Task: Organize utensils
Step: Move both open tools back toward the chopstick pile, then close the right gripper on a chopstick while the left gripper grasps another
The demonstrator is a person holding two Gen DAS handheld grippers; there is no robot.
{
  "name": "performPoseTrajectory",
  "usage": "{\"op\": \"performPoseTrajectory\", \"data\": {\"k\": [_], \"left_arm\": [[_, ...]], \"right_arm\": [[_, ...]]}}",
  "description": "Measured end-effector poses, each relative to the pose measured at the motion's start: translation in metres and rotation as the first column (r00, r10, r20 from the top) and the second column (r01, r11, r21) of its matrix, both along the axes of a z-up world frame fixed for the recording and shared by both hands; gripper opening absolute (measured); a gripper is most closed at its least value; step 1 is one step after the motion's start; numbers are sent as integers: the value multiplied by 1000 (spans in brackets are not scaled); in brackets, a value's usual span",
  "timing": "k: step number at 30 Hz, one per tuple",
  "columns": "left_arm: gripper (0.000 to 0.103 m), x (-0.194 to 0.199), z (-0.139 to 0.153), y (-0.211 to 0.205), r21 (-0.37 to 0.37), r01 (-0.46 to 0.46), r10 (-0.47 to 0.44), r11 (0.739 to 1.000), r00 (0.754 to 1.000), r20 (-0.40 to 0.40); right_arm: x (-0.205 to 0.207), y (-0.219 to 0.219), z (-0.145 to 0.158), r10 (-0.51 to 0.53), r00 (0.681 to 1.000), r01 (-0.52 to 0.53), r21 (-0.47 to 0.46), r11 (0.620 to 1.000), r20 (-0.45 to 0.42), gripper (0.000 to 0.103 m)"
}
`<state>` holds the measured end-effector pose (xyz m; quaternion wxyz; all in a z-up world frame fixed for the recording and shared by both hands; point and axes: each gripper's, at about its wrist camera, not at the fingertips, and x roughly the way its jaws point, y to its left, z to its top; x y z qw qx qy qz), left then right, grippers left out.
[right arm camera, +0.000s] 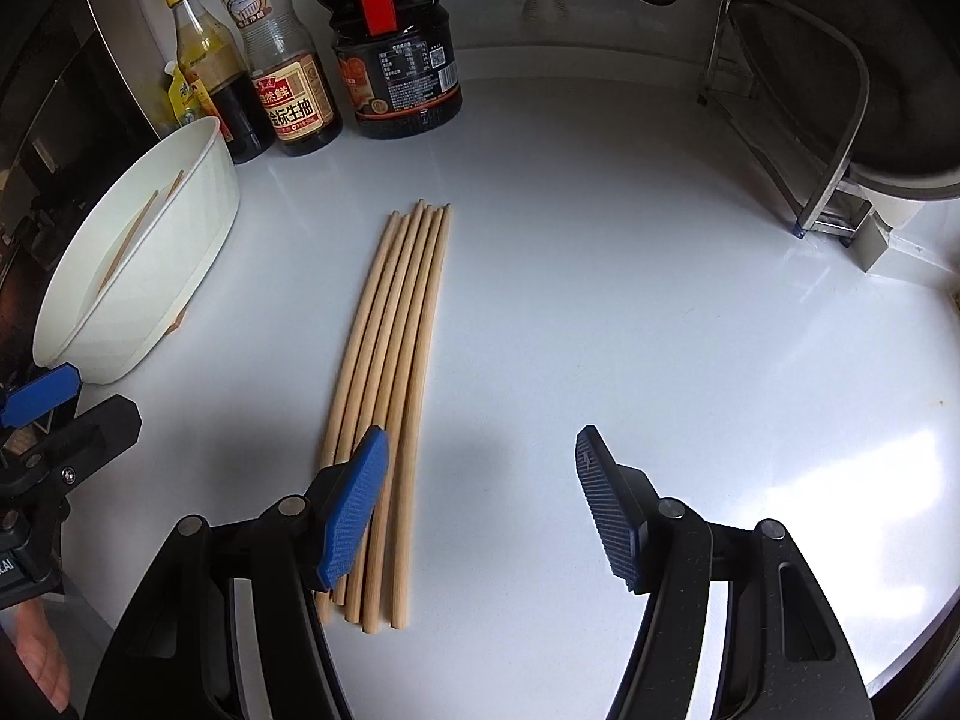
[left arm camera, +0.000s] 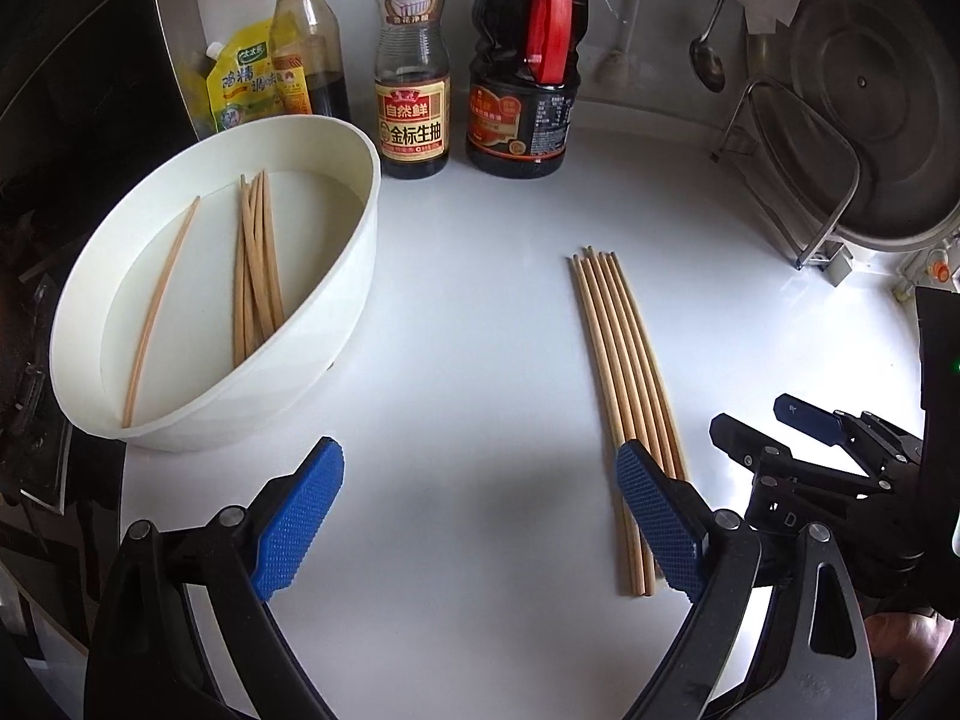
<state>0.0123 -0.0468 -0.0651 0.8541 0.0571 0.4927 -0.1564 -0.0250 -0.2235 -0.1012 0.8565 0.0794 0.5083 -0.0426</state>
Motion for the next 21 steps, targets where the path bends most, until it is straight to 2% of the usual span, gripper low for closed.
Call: {"op": "performPoseTrajectory", "data": {"k": [9, 21], "left_arm": [[90, -1, -19, -7, 22, -28, 29, 999, 999, -16], [90, 8, -32, -4, 27, -44, 45, 999, 998, -32]], "right_arm": [[8, -2, -21, 15, 1000, -15, 33, 999, -1, 62], [18, 2, -29, 27, 1000, -27, 7, 1000, -5, 62]]}}
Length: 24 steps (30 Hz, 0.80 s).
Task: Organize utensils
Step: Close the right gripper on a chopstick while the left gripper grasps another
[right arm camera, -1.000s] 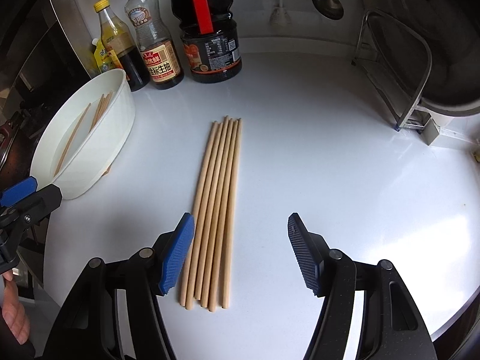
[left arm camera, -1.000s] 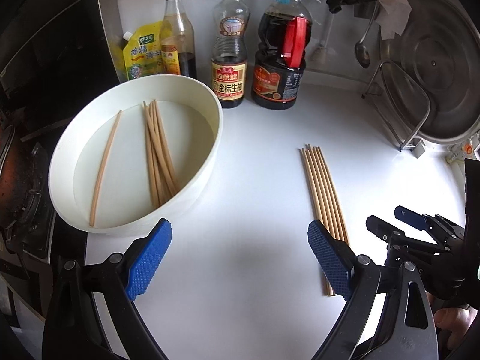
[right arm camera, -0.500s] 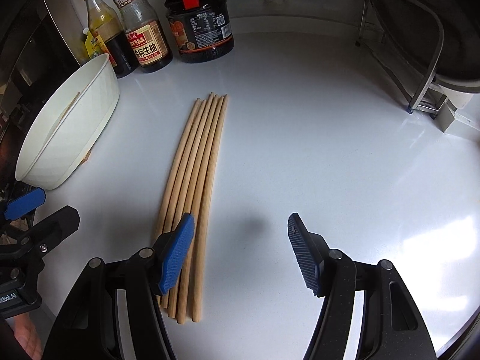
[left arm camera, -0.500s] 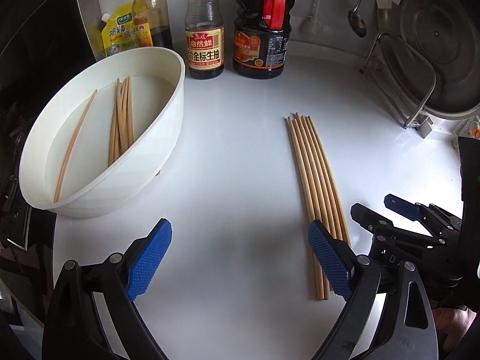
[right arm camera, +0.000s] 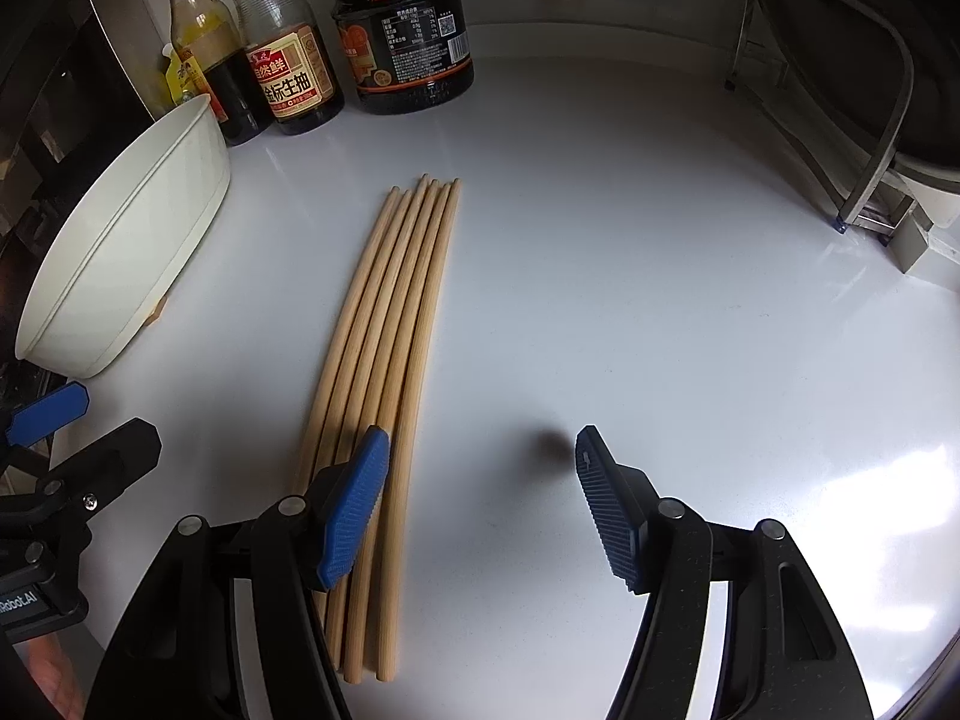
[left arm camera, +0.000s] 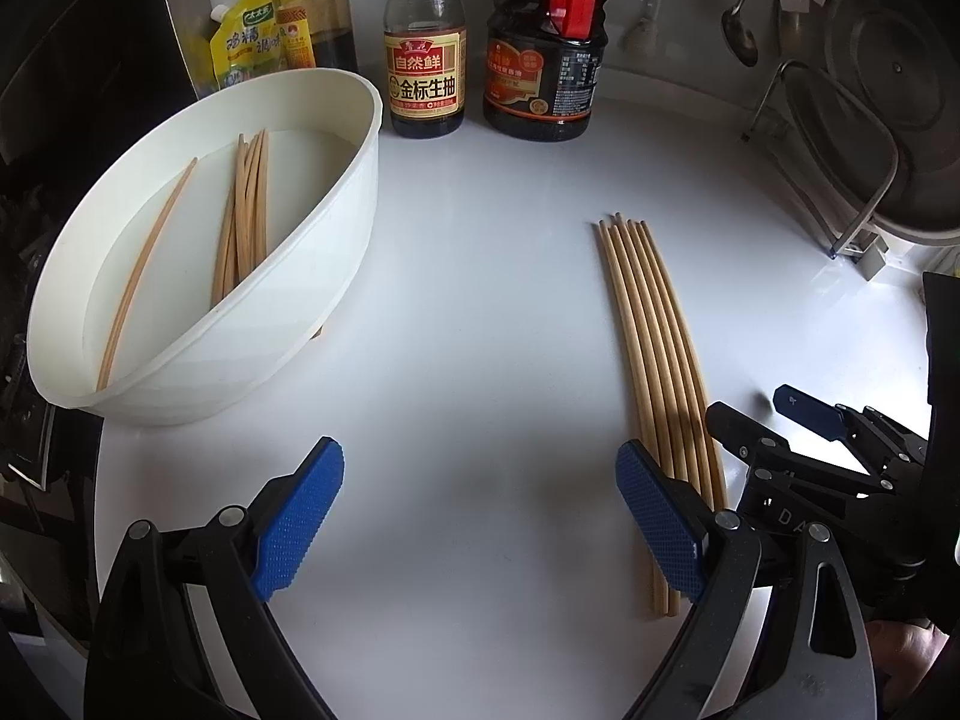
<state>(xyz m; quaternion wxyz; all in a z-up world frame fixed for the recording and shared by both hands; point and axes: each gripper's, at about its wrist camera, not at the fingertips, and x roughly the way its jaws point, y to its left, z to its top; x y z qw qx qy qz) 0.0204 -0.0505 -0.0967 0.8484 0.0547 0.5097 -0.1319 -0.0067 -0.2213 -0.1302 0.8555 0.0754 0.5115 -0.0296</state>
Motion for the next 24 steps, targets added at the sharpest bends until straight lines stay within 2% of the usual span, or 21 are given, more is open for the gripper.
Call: {"op": "performPoseTrajectory", "data": {"k": [10, 24], "left_arm": [[90, 5, -3, -7, -2, 8, -8, 1000, 1000, -6], [90, 8, -13, -30, -9, 44, -44, 999, 999, -12]], "right_arm": [[2, 3, -4, 20, 1000, -21, -65, 998, -8, 62], [-2, -20, -5, 0, 1000, 0, -89, 996, 2, 62]]}}
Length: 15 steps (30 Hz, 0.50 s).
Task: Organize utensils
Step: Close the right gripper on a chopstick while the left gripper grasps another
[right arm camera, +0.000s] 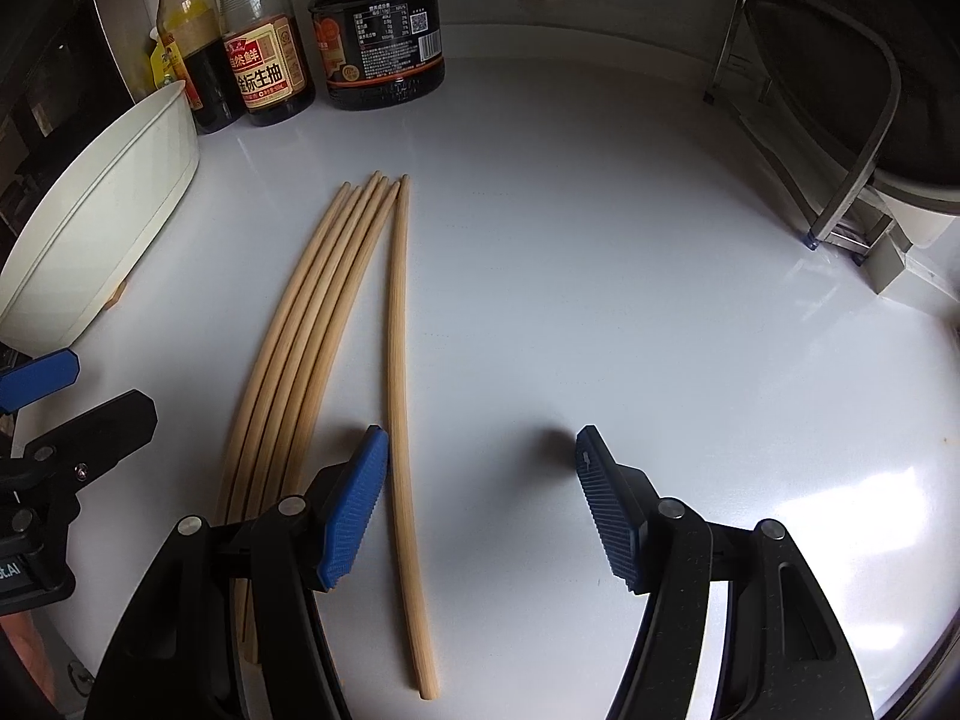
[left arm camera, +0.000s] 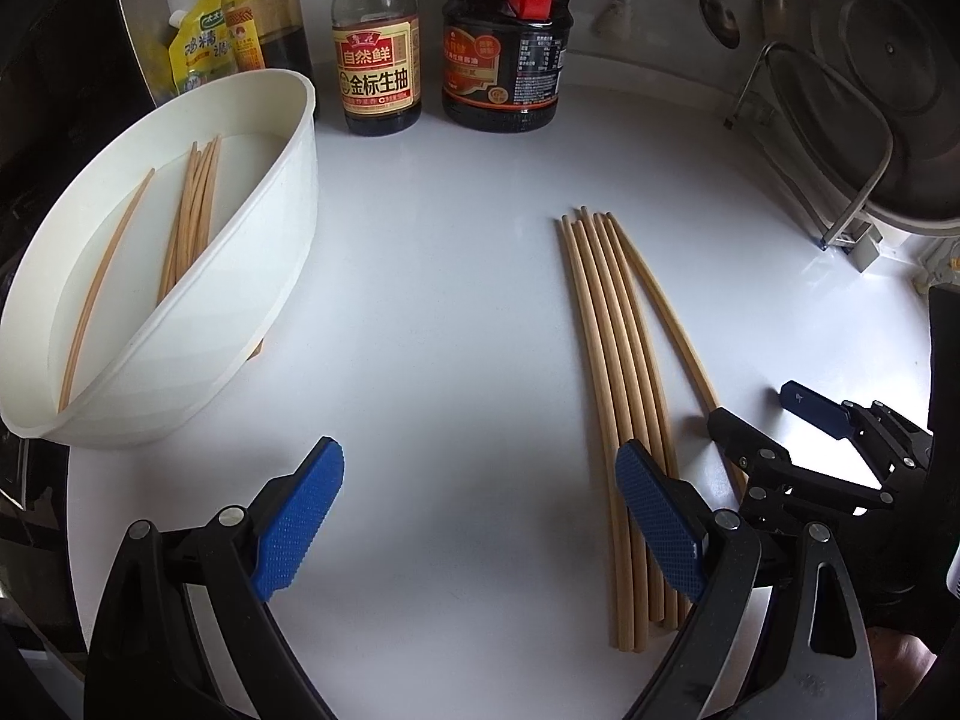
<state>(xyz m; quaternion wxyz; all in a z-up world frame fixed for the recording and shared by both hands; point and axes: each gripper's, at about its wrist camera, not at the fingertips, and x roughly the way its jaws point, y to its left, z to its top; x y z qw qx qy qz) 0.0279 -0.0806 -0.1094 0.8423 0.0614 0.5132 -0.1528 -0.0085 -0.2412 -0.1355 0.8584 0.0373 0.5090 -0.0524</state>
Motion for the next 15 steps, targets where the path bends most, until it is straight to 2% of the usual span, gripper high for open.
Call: {"op": "performPoseTrajectory", "data": {"k": [15], "left_arm": [[90, 9, -22, -15, 30, 17, -16, 999, 999, -33]], "right_arm": [[-7, -11, 3, -7, 1000, 6, 24, 1000, 20, 62]]}}
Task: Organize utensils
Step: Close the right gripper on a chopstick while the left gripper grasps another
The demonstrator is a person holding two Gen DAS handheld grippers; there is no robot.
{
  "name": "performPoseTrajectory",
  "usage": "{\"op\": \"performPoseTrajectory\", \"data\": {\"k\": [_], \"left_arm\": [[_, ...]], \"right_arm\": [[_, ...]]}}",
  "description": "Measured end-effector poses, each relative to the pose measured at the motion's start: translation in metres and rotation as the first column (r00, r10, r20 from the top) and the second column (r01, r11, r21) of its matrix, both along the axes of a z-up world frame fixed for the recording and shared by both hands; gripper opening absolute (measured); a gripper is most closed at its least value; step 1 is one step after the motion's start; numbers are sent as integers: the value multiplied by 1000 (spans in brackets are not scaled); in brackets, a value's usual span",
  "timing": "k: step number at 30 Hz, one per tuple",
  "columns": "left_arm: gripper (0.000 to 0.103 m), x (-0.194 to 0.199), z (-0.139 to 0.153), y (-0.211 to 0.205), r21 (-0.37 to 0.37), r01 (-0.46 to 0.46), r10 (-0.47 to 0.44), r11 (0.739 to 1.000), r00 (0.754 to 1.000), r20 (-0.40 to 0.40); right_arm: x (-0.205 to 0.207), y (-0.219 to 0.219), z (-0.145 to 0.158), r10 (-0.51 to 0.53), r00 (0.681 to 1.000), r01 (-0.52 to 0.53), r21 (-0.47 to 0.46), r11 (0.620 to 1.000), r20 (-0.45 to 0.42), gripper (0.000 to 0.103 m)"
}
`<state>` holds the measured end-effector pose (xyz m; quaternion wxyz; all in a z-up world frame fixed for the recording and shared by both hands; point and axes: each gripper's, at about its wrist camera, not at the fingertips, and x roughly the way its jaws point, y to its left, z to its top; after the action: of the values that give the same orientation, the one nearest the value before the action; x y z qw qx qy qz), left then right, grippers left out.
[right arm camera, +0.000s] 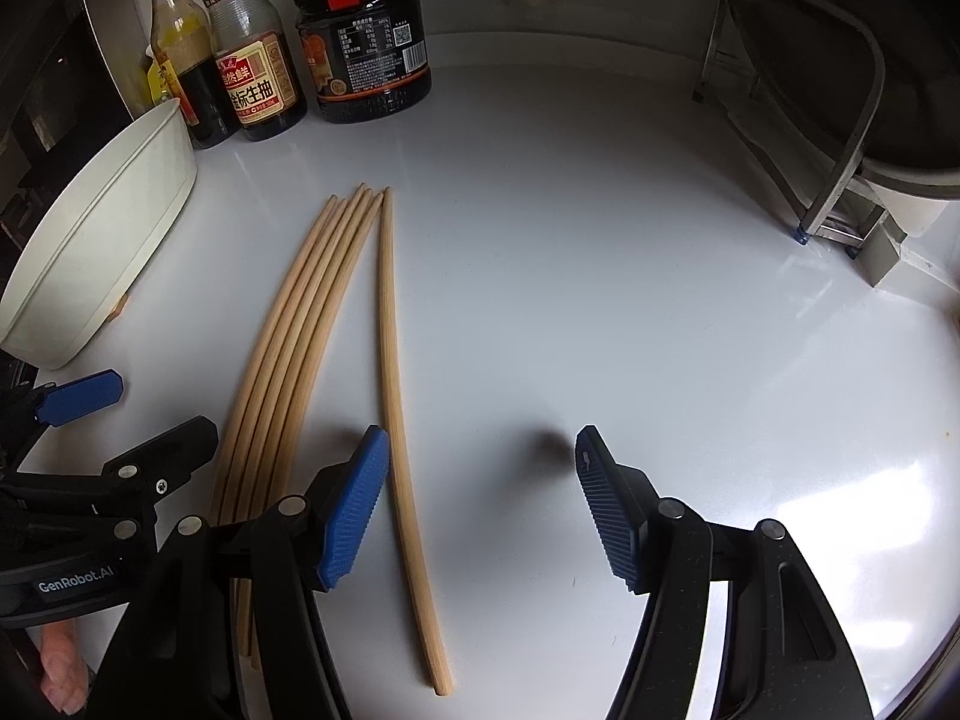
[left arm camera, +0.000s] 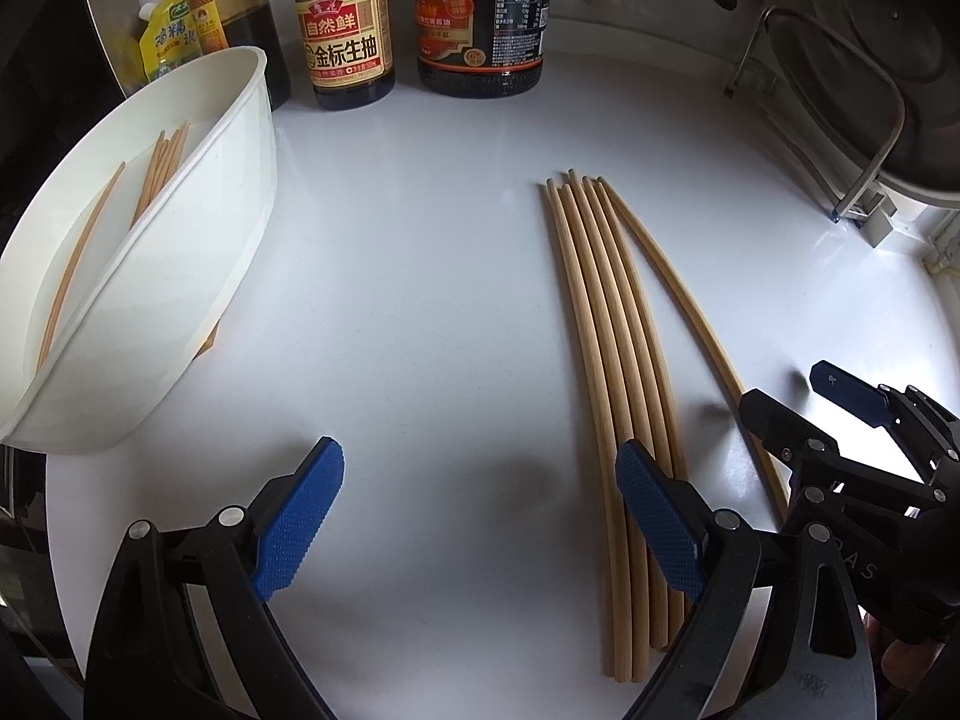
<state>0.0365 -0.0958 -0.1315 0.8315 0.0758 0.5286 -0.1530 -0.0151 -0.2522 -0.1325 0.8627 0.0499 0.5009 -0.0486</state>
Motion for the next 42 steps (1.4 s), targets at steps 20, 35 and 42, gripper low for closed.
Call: {"op": "performPoseTrajectory", "data": {"k": [20, 35, 42], "left_arm": [[93, 5, -12, 0, 32, -14, 14, 999, 1000, -7], [67, 15, -6, -12, 29, -1, 0, 1000, 1000, 24], [8, 6, 0, -24, 25, 61, -62, 998, 998, 28]], "right_arm": [[0, 0, -2, 0, 1000, 0, -12, 1000, 9, 62], [18, 13, -4, 97, 994, -94, -52, 994, 53, 51], [22, 24, -2, 126, 991, -125, -39, 991, 44, 7]]}}
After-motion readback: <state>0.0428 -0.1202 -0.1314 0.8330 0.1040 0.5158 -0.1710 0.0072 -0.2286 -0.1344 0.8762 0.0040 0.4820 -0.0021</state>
